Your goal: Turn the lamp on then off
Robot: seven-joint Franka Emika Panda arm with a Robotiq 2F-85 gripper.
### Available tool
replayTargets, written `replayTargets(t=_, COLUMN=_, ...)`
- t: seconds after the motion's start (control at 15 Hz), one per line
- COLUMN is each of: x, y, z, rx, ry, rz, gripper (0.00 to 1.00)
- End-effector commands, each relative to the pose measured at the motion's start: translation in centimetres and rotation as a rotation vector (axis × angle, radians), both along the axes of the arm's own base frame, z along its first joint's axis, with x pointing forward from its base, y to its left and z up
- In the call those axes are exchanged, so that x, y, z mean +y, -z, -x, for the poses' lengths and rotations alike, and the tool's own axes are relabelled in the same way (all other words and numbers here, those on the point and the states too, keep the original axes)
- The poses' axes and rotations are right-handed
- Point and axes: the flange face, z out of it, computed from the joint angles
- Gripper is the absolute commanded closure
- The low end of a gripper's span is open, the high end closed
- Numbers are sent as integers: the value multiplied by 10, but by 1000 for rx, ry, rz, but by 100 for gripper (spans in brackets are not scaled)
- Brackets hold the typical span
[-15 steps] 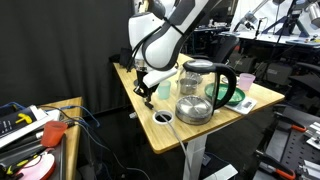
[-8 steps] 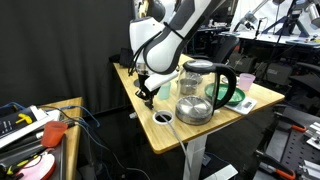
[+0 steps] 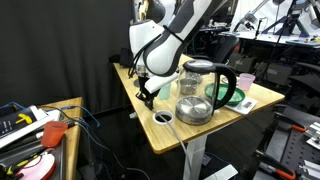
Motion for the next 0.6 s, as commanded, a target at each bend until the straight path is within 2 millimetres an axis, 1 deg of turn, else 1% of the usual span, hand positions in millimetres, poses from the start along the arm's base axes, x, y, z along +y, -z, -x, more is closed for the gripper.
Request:
replayTargets(t=0.0, x=10, y=-14, z=0, rx=-23, ry=-23, rz=-21, gripper=100)
replayTargets(t=0.2, x=25, y=-54, z=2, rx=-123, ry=-50, rz=-61, gripper=100)
replayTargets(t=0.33, x=34, y=-91, z=5, rx=-188, ry=-73, rz=-98, gripper=100)
replayTargets(t=0.47, x=37, y=-125, z=15, rx=-226, ry=-107, rz=-123, gripper=100)
replayTargets(t=0.53, x=37, y=-137, z=23, rx=-229, ry=-127, rz=-135, gripper=100)
